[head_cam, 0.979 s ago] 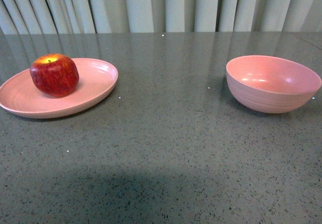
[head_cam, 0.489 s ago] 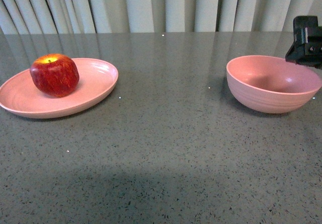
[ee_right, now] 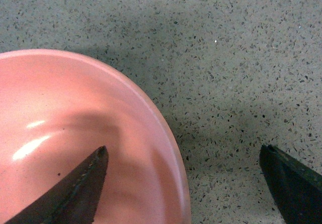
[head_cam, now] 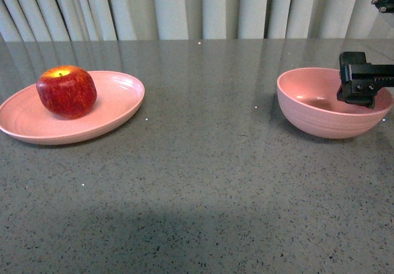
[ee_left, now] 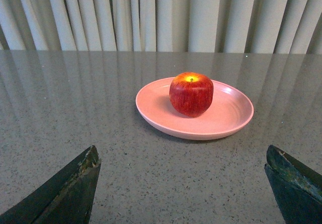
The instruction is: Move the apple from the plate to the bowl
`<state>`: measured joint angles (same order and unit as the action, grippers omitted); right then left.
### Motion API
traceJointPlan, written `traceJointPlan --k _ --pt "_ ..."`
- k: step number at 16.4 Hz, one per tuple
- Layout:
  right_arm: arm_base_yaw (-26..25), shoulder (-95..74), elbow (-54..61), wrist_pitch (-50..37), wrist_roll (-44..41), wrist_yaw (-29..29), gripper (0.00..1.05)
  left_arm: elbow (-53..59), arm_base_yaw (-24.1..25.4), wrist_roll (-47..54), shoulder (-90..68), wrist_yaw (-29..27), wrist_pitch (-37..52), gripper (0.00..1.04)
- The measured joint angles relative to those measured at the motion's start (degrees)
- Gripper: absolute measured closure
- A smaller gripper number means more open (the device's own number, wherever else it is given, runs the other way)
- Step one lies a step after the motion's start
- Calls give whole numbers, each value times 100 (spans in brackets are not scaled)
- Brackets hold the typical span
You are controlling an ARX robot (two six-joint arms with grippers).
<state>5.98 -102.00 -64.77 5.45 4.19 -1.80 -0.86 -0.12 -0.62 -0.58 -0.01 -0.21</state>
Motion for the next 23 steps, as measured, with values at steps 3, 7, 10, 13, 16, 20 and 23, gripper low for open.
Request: traceJointPlan --k 3,7,10,13,16,20,23 --pt "4 -26 -11 9 74 -20 46 0 0 0 0 0 0 7" --pt "4 -24 -11 17 190 -2 90 0 0 0 0 0 0 7" --pt "4 289 -28 175 293 166 101 0 0 0 0 0 0 7" --pt "219 710 -186 402 378 289 101 0 0 0 0 0 0 7" --pt "802 796 -573 533 468 227 101 0 0 0 0 0 0 7" --pt "1589 238 -1147 684 713 85 101 0 0 0 0 0 0 7" --pt "1821 -181 -1320 745 890 20 101 0 0 0 0 0 0 7"
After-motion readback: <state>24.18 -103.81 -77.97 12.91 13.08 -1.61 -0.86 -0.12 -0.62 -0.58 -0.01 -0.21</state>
